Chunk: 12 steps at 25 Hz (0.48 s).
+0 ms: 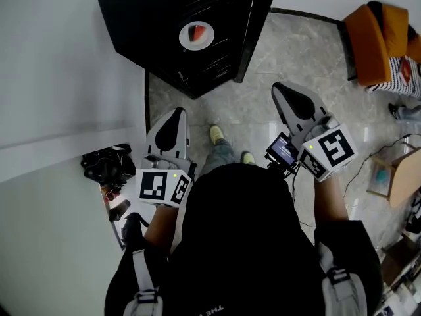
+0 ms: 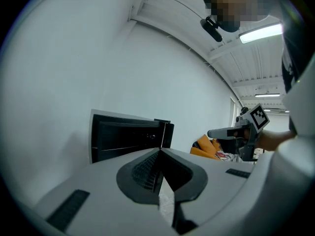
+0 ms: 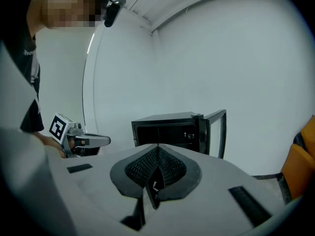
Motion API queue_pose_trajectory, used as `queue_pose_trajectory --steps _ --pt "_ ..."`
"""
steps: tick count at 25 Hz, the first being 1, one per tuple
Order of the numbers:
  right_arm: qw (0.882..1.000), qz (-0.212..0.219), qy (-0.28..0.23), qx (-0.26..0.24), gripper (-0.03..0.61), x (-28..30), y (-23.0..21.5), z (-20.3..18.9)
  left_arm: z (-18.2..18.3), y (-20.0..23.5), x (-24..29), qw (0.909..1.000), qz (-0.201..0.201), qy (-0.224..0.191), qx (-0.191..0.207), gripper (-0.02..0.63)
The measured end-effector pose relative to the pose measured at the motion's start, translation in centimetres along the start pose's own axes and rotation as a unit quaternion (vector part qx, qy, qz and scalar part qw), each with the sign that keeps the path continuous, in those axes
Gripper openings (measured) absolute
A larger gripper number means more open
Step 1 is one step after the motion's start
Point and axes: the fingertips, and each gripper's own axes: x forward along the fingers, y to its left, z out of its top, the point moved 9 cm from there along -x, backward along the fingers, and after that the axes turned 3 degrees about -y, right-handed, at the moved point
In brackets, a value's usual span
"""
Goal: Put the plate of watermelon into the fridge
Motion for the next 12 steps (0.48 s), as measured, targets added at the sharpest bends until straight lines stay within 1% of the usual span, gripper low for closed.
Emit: queue_pose_trajectory --steps 6,12 --pt "1.000 0.001 -0.009 0.008 0.014 -6.0 -0.1 -1.1 -0.5 -6.0 -2.0 1.0000 -0.003 -0.001 0.004 0.012" --pt "0.999 0.017 -0.025 0.017 0.014 -11.7 0.7 -2.5 -1.2 -11.7 -5.3 0.9998 0.010 -0.002 0.017 0.012"
